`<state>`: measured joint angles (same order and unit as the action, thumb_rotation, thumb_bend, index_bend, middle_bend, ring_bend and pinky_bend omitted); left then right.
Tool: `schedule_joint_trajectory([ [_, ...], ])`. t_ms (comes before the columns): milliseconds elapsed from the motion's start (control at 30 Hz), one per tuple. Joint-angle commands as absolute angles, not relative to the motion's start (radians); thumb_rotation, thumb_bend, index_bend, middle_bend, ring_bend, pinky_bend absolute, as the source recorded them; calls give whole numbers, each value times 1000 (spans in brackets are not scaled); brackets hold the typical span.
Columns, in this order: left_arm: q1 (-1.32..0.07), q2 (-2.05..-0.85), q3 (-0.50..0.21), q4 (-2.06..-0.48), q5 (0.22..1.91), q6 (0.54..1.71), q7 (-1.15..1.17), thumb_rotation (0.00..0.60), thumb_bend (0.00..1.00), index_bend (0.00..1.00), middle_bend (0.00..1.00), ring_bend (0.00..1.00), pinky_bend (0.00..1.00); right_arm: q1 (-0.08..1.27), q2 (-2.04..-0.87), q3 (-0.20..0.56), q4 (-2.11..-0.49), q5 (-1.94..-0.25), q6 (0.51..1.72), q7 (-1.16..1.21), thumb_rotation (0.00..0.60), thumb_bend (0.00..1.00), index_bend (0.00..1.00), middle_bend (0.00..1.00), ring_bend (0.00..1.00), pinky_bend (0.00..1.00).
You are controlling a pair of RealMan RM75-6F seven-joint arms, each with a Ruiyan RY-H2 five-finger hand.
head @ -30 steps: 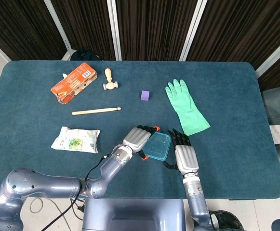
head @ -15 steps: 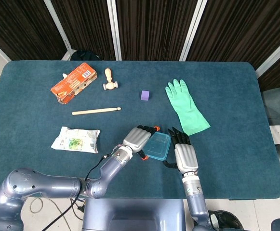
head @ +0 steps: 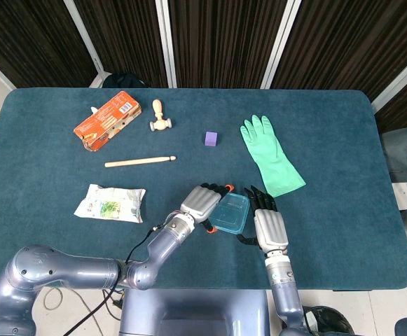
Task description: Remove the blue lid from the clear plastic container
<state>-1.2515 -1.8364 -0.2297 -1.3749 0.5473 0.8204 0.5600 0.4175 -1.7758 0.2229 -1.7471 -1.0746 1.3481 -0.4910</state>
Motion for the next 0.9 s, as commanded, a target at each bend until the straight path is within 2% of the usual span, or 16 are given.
schedule_joint_trajectory([
  [33, -1255, -1838, -225, -1371, 547, 819, 568, 600, 237, 97, 260, 177, 329, 419, -1778, 230, -1755, -1065, 1348, -489, 600, 238, 0, 0, 0, 0],
  [900, -1272, -1861, -214, -1359, 529, 817, 603, 600, 238, 103, 262, 205, 376, 440, -1788, 282, -1807, -986, 1359, -494, 600, 238, 0, 0, 0, 0],
])
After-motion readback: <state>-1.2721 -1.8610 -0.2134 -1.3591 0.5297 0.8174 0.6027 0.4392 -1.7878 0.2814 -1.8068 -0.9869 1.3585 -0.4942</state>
